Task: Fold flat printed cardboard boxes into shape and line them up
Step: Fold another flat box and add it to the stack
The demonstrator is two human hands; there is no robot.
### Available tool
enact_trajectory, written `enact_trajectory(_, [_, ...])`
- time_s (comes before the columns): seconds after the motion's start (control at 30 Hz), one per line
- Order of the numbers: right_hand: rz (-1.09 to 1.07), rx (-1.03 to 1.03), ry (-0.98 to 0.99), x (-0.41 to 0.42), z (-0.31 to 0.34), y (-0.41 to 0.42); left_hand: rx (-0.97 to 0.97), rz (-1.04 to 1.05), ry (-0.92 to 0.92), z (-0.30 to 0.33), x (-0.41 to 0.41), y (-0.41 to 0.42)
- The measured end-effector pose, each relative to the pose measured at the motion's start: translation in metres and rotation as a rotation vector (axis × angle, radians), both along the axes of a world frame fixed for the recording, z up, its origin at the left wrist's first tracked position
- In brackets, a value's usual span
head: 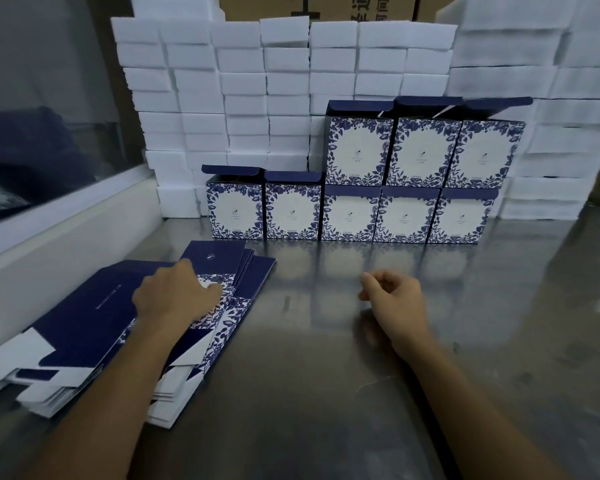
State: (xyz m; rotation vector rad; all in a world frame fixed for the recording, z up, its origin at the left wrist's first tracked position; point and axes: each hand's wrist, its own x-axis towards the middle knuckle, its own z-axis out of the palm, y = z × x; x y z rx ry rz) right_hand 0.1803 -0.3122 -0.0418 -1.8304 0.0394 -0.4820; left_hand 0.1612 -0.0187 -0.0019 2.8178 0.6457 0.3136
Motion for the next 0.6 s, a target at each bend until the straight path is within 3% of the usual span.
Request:
enact_trajectory(0.23, [0.000, 0.003, 0.018, 0.001, -0.001, 0.000, -0.123, -0.118, 0.212, 0.010, -0.004, 0.003])
enact_trajectory(0.4, [0.002, 0.017, 0.012, -0.001, 0.000, 0.001, -0.128, -0.129, 0.115, 0.014, -0.005, 0.005])
enact_trajectory(0.5, [0.004, 0.023, 0.010, -0.001, 0.001, 0.001, -0.175, -0.086, -0.080, 0.015, -0.009, -0.004])
enact_trajectory(0.6, [0.005, 0.016, 0.010, -0.002, 0.001, 0.001, 0.032, -0.053, -0.159, 0.010, -0.011, -0.023])
